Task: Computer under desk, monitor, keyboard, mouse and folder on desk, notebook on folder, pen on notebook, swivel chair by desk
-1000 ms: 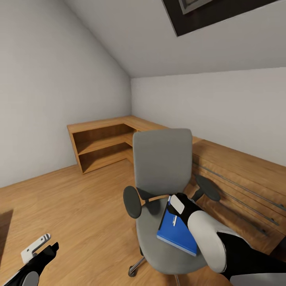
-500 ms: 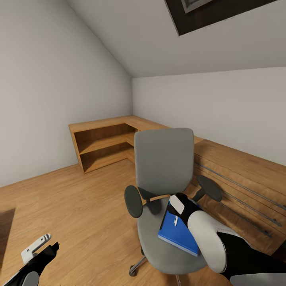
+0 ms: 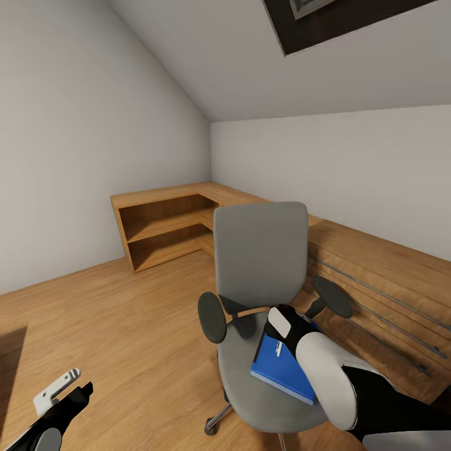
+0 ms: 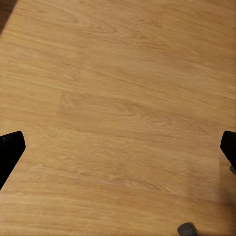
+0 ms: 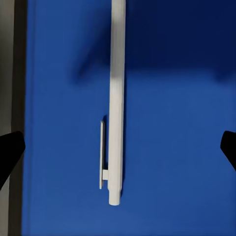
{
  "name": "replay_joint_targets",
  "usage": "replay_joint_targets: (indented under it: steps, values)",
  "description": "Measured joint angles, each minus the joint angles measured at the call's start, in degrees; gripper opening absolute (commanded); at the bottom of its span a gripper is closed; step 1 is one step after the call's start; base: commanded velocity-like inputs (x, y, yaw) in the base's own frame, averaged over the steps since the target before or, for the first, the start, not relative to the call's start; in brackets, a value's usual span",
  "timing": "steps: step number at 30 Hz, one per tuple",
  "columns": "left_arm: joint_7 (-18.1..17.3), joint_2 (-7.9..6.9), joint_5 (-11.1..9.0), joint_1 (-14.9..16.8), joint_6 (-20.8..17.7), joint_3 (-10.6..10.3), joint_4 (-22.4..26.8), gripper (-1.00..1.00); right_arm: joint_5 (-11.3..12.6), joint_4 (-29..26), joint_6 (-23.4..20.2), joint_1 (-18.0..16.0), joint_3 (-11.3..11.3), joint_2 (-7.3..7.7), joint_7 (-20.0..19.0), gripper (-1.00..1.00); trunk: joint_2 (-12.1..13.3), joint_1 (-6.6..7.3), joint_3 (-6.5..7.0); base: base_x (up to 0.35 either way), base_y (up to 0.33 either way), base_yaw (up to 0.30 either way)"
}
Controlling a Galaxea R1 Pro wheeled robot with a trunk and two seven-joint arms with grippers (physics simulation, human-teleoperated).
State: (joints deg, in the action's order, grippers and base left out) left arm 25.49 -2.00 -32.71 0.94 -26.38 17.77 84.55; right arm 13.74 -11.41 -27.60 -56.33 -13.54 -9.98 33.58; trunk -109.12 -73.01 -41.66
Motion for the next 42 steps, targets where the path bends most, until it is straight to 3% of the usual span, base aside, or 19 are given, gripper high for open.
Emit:
replay_joint_targets:
  steps: [19, 23, 36, 42]
  values:
    - [0.00, 0.00, -0.09, 0.00, 0.02, 0.00, 0.00, 1.00, -0.04, 0.74, 2.15, 0.00, 0.25, 0.00, 0.16, 1.00, 0.00, 0.00, 0.00, 0.000, 0.000, 0.000]
    - [0.00, 0.00, -0.08, 0.00, 0.06, 0.00, 0.00, 1.00, -0.03, 0.78, 2.22, 0.00, 0.24, 0.00, 0.13, 1.00, -1.59, -0.87, -0.71, 0.000, 0.000, 0.000]
    - [0.00, 0.00, -0.09, 0.00, 0.07, 0.00, 0.00, 1.00, -0.03, 0.82, 2.33, 0.00, 0.25, 0.01, 0.10, 1.00, -2.41, -1.32, -1.08, 0.000, 0.000, 0.000]
    - [0.00, 0.00, -0.09, 0.00, 0.07, 0.00, 0.00, 1.00, 0.00, 0.82, 2.36, 0.00, 0.25, 0.01, 0.08, 1.00, -4.01, -2.20, -1.80, 0.000, 0.000, 0.000]
